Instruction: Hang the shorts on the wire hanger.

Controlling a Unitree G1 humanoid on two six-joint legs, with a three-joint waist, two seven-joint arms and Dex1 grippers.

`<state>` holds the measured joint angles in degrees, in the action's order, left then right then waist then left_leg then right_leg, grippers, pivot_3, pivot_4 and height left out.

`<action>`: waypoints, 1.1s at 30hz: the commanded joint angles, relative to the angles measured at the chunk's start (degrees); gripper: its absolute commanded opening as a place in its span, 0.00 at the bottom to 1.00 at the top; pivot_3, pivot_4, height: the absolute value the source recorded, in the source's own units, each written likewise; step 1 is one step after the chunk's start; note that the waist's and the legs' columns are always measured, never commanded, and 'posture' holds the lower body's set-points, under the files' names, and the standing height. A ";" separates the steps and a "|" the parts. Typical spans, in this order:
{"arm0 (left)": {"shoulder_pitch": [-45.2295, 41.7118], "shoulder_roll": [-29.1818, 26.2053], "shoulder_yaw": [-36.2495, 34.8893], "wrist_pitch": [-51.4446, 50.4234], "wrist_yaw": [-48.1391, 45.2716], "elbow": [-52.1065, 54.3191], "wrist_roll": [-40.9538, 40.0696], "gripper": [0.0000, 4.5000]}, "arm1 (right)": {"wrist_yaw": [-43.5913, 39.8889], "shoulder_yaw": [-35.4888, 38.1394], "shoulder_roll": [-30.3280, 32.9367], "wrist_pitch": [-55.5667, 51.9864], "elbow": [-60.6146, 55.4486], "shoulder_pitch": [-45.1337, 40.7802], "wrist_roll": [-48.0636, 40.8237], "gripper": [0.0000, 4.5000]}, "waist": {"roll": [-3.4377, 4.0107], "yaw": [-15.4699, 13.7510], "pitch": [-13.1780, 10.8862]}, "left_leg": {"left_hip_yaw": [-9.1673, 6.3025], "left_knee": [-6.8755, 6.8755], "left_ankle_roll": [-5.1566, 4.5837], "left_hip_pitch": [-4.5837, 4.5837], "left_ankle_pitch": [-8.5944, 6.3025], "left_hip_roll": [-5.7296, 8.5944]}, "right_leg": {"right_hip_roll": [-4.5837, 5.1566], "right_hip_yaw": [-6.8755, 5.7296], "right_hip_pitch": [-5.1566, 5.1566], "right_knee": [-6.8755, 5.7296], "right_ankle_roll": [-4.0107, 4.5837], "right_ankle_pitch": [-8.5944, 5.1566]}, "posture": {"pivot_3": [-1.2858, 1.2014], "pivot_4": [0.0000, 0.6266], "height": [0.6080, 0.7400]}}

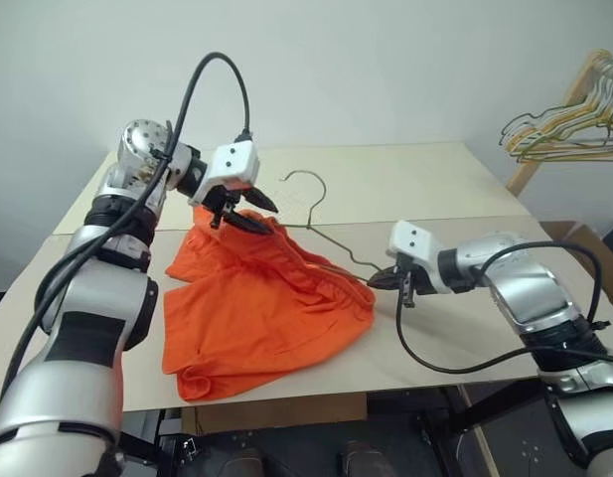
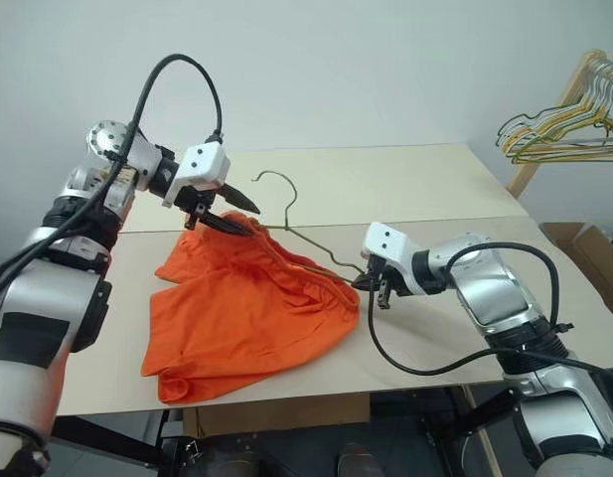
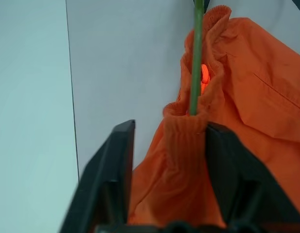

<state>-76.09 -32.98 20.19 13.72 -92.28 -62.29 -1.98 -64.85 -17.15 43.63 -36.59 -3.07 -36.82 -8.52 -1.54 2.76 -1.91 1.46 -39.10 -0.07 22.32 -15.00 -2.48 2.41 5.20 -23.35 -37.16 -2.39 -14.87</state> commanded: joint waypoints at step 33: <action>1.69 1.33 -5.02 6.17 0.50 -3.48 6.78 0.00 | 2.37 5.12 -1.96 3.16 -4.14 -0.75 -2.63 0.00 | 0.00 0.26 0.00 | -0.02 -0.01 0.00 0.00 0.00 0.00 | 0.00 -0.01 0.00 -0.04 0.00 0.00 | 0.50 0.00 1.00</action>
<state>-74.08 -32.31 15.78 20.75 -91.93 -65.80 4.57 -62.76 -15.88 42.33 -36.70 -4.31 -36.08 -9.20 -1.54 3.02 -1.91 1.45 -39.12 -0.07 22.32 -15.00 -2.48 2.41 5.19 -23.35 -37.20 -2.39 -14.86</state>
